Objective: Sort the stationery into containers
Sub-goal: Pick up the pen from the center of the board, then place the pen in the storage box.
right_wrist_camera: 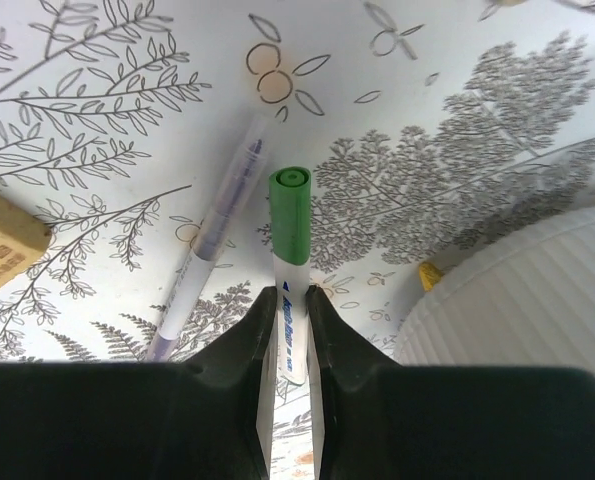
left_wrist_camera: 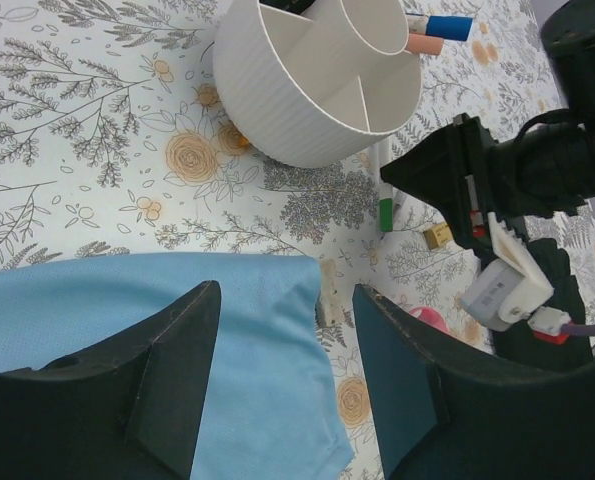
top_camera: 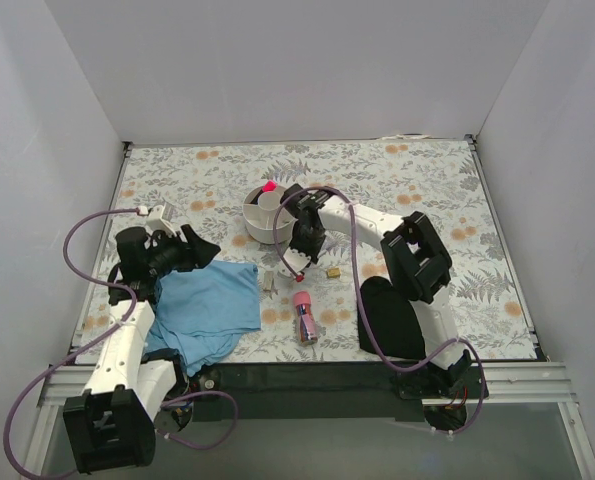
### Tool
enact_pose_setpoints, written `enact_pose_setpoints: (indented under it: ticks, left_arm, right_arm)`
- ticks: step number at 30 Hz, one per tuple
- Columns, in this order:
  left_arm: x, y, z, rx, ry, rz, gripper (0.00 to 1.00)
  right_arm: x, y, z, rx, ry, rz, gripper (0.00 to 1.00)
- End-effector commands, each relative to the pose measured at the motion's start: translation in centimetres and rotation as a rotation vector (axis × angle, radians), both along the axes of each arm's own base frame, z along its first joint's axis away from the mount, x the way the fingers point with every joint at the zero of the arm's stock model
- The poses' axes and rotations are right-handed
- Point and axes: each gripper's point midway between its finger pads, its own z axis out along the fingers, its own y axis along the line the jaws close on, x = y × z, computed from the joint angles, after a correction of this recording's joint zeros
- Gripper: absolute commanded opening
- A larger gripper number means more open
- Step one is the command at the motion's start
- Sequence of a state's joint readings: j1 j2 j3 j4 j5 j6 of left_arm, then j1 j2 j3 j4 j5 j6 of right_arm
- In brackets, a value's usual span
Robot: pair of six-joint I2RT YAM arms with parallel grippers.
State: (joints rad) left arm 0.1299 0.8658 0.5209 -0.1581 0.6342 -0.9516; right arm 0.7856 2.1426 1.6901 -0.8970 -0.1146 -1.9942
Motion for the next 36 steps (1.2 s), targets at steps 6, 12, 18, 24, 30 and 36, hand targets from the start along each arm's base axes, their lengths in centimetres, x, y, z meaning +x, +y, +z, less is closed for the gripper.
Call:
enact_pose_setpoints:
  ticks: [6, 12, 18, 24, 30, 36]
  left_arm:
    - [2.4, 0.1, 2.0, -0.018, 0.015, -0.019, 0.55]
    - [4.2, 0.1, 1.9, -0.042, 0.067, -0.029, 0.54]
    - [6.8, 0.2, 2.4, -0.07, 0.109, -0.027, 0.54]
    - [9.0, 0.5, 2.6, 0.0, 0.12, -0.114, 0.58]
    - [10.8, 0.9, 3.4, 0.097, 0.109, -0.229, 0.64]
    - [12.5, 2.3, 2.8, 0.192, 0.124, -0.22, 0.66]
  right_arm:
    - [-1.7, 0.9, 11.7, 0.286, 0.055, -0.116, 0.01]
    - [-2.8, 0.1, 16.8, 0.46, 0.235, -0.411, 0.01]
    - [-0.8, 1.4, 25.5, 0.719, 0.526, -0.688, 0.01]
    - [4.7, 2.9, 30.3, 0.946, 0.799, -0.882, 0.01]
    - [7.2, 3.6, 31.1, 1.151, 0.99, -0.948, 0.01]
    - [9.2, 4.4, 30.4, 1.248, 1.027, -0.924, 0.01]
